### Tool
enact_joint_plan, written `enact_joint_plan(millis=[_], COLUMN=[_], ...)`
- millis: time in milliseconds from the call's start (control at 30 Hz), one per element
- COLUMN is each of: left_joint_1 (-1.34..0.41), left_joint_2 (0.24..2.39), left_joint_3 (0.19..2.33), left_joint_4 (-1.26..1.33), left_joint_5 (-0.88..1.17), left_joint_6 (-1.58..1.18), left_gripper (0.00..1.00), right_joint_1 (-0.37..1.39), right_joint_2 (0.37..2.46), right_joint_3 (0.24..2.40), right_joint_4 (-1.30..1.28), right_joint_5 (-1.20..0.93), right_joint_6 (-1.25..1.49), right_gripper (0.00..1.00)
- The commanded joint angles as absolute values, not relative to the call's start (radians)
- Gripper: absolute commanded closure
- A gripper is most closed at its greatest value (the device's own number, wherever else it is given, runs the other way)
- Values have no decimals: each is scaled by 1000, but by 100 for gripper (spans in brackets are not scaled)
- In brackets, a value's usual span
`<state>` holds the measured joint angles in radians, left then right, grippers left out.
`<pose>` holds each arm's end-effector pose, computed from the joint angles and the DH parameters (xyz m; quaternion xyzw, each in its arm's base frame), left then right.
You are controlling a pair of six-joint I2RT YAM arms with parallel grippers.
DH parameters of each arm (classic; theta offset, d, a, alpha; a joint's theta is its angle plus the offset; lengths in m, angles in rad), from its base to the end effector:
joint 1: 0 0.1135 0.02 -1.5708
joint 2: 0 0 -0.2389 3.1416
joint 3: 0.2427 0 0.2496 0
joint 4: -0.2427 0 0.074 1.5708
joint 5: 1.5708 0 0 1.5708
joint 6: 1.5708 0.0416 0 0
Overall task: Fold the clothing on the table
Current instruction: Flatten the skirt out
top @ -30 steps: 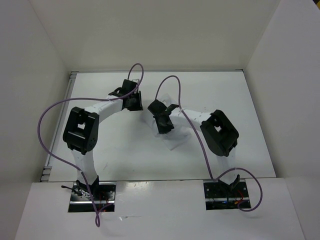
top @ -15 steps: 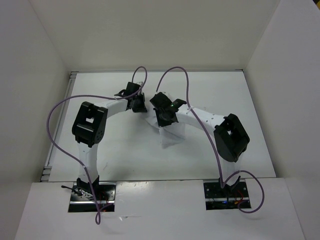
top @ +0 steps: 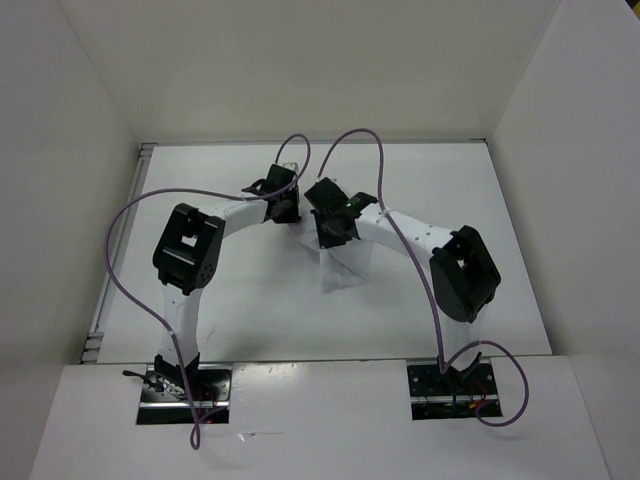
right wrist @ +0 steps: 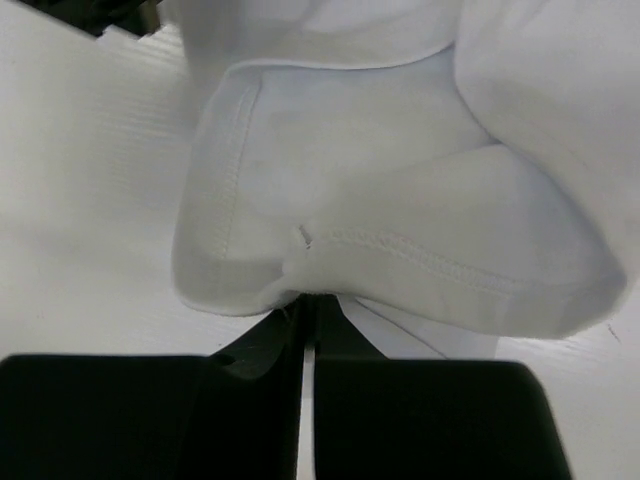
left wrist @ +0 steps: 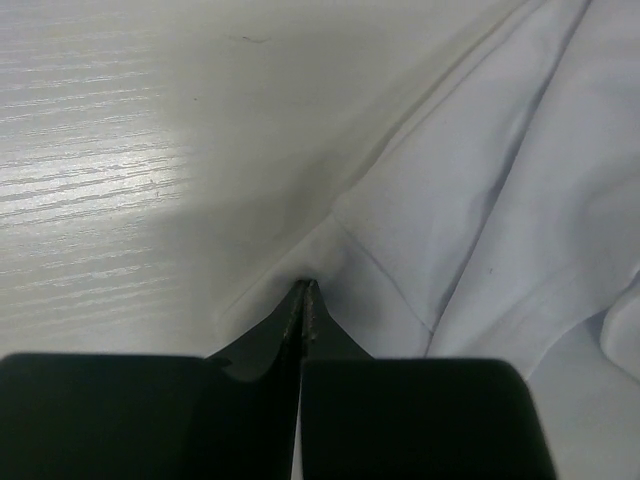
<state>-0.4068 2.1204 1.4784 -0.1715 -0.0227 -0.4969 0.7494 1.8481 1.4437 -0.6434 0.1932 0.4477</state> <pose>0.4175 -0.1788 0.1362 -0.0460 0.9280 -0.1519 0.3371 0.2903 0.2592 0.2036 -0.1198 0.9543 0.0680 0.2651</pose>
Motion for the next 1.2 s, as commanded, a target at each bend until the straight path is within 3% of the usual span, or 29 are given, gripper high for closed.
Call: enact_joint_plan(millis=[0, 133, 167, 533, 767, 900, 967, 1033, 1100, 1167], left_joint_1=[-405, -405, -405, -405, -405, -405, -405, -405, -405, -405], left_joint_2=[2143, 2123, 2123, 2103, 2073, 2063, 2053, 2040, 2020, 2010], left_joint_3=[1416, 1391, 1382, 1373, 1333, 1313, 1313, 1301, 1289, 1278], left_joint_4=[-270, -270, -279, -298, -307, -307, -307, -307, -307, -307], left_joint_5=[-95, -104, -104, -104, -104, -104, -104, -104, -104, -104], left_joint_6=[-446, -446, -446, -437, -437, -446, -456, -456, -465, -474], left_gripper=[100, 100, 100, 100, 100, 100, 100, 100, 100, 100], right_joint_1=[690, 623, 614, 414, 221, 166, 153, 164, 184, 208], right_joint_2=[1799, 1787, 1787, 1802, 1927, 2041, 2083, 2100, 2071, 1990], right_joint_3=[1494, 1485, 1485, 1506, 1683, 1801, 1903, 1954, 1918, 1809], right_joint_4=[-652, -630, -618, -529, -500, -532, -628, -696, -709, -709], right_joint_5=[190, 155, 155, 54, 18, 142, 191, 256, 313, 345], right_joint_6=[448, 448, 448, 448, 471, 485, 494, 515, 515, 537], right_gripper=[98, 97, 92, 90, 86, 86, 68, 62, 49, 47])
